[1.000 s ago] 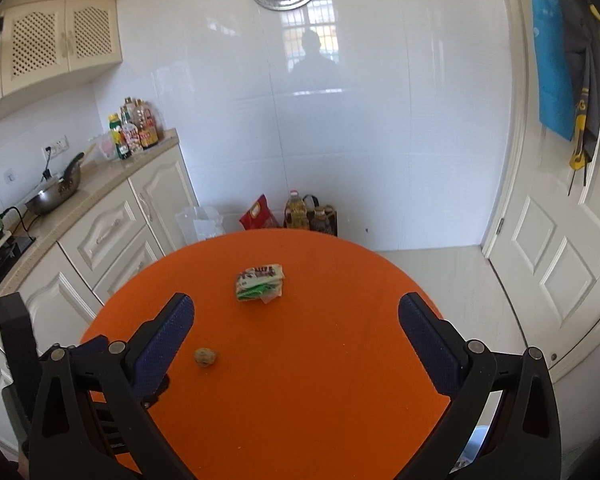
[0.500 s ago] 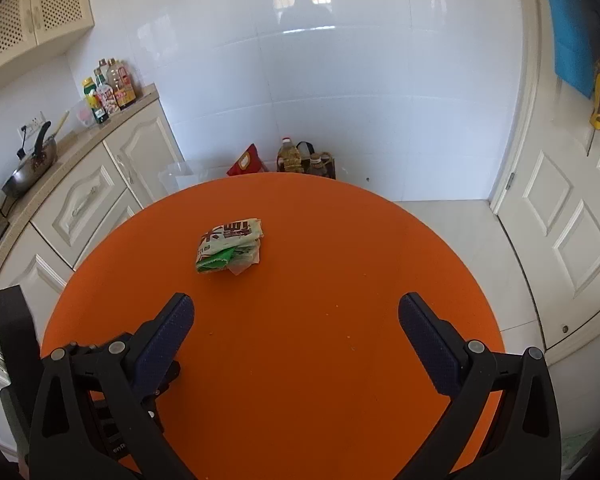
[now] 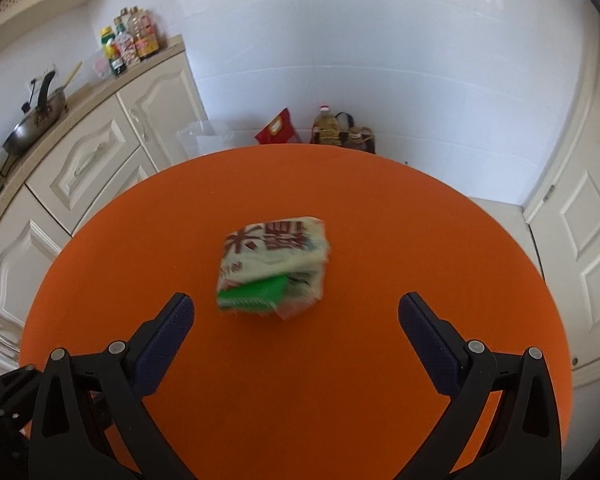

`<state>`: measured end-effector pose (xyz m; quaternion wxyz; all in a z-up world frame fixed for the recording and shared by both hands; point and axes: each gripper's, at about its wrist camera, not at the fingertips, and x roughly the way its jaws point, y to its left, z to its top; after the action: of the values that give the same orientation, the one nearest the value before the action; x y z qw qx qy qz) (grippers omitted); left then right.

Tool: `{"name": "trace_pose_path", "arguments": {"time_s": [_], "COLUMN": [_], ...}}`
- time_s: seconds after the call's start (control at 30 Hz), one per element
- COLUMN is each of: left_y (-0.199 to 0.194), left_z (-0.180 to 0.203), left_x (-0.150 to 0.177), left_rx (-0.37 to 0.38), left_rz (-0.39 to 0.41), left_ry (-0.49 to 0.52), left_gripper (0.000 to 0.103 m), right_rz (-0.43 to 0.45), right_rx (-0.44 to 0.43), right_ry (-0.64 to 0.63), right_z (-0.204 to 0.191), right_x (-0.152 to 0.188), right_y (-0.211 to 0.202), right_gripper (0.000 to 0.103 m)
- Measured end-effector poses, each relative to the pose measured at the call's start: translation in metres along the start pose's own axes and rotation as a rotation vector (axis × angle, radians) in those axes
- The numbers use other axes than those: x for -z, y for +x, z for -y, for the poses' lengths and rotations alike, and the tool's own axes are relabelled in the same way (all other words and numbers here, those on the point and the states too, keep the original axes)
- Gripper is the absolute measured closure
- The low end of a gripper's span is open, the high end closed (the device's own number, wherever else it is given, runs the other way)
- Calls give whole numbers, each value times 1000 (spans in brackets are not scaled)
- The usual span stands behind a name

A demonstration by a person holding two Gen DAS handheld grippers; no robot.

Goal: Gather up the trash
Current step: 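Grasp the small brown ball with the left gripper while the right gripper grasps the green-and-white packet, then carry the brown ball and green packet to the blue bucket and release both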

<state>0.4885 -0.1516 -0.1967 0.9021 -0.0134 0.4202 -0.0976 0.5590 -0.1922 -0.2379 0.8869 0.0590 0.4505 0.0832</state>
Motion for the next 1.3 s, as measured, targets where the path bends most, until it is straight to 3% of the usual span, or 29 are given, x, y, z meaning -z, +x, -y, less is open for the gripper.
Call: {"name": "trace_pose_path", "arguments": {"time_s": [0.17, 0.23, 0.33, 0.47, 0.7, 0.83, 1.07, 1.3], "left_y": [11, 10, 15, -6, -65, -84, -124, -158], "left_z": [-6, -1, 4, -19, -42, -36, 10, 73], "left_x": [-21, -18, -31, -17, 14, 32, 45, 61], "left_rx": [-22, -27, -30, -24, -5, 11, 66, 169], "left_rz": [15, 21, 26, 40, 78, 108, 174, 217], "left_ry": [-31, -43, -57, -70, -52, -18, 81, 204], "left_gripper": [82, 82, 82, 82, 82, 82, 82, 82], "right_rz": [-20, -12, -20, -10, 49, 110, 219, 314], "right_rx": [36, 50, 8, -18, -41, -44, -16, 83], "right_ry": [-22, -45, -46, -35, 4, 37, 119, 237], "right_z": [-8, -12, -11, -9, 1, 14, 53, 119], "right_x": [-5, -6, -6, 3, 33, 50, 86, 142], "right_y": [29, 28, 25, 11, -52, -101, -184, -270], "right_gripper": [5, 32, 33, 33, 33, 33, 33, 33]}}
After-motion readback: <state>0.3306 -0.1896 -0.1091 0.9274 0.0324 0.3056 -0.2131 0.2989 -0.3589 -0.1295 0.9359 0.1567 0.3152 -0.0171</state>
